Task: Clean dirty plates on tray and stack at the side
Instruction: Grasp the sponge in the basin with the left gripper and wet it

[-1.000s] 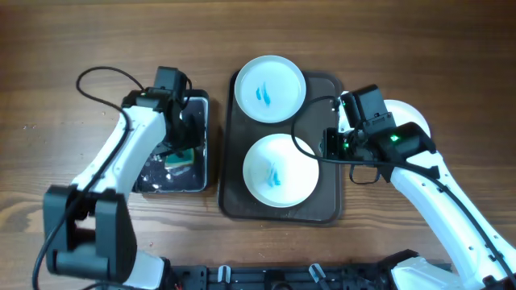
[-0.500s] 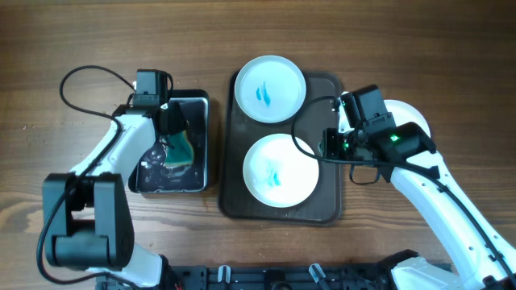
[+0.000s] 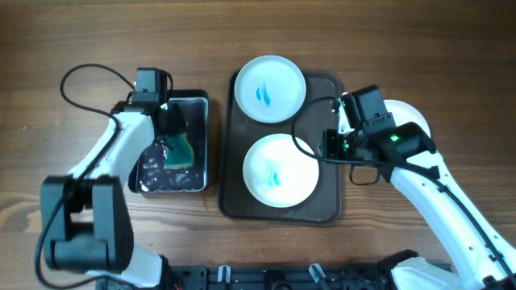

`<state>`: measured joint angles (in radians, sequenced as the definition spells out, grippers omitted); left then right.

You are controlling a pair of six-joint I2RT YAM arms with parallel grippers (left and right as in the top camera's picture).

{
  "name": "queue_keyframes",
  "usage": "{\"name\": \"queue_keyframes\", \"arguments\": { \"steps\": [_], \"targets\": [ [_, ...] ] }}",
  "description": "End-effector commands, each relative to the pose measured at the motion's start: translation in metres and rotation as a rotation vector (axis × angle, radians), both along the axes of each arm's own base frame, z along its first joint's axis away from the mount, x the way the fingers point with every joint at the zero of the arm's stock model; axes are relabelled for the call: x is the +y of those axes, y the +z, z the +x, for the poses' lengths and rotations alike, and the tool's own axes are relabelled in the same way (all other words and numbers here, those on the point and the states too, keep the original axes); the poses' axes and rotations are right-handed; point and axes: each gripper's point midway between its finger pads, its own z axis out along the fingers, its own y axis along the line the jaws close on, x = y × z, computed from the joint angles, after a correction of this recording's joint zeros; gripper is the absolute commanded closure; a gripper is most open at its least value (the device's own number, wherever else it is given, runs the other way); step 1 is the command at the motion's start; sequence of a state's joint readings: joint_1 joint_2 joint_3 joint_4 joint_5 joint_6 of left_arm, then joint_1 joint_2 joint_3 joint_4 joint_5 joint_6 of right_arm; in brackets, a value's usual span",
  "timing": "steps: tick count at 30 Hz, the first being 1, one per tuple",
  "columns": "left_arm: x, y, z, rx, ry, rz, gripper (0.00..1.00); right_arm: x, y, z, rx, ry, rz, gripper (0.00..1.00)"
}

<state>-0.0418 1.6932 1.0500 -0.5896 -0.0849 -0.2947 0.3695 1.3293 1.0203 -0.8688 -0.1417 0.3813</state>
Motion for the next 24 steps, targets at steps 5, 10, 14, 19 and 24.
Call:
{"name": "queue_keyframes", "arguments": {
  "steps": [5, 10, 14, 19, 24],
  "targets": [
    [-0.011, 0.009, -0.042, 0.120, -0.014, -0.071, 0.50, 0.002, 0.006, 0.002, -0.004, -0.011, 0.022, 0.60],
    [-0.011, -0.028, -0.052, 0.142, -0.012, -0.073, 0.51, 0.002, 0.005, 0.002, -0.003, -0.012, 0.022, 0.60],
    [-0.015, -0.048, -0.057, 0.170, -0.018, -0.095, 0.86, 0.002, 0.005, 0.002, -0.002, -0.012, 0.022, 0.59],
    [-0.016, -0.039, -0.052, 0.148, -0.020, -0.095, 0.96, -0.001, 0.004, 0.002, -0.002, -0.019, 0.009, 0.55],
    [-0.016, 0.001, -0.038, 0.087, -0.030, -0.094, 0.96, -0.006, -0.016, 0.005, 0.082, -0.104, 0.003, 0.51]
  ]
}}
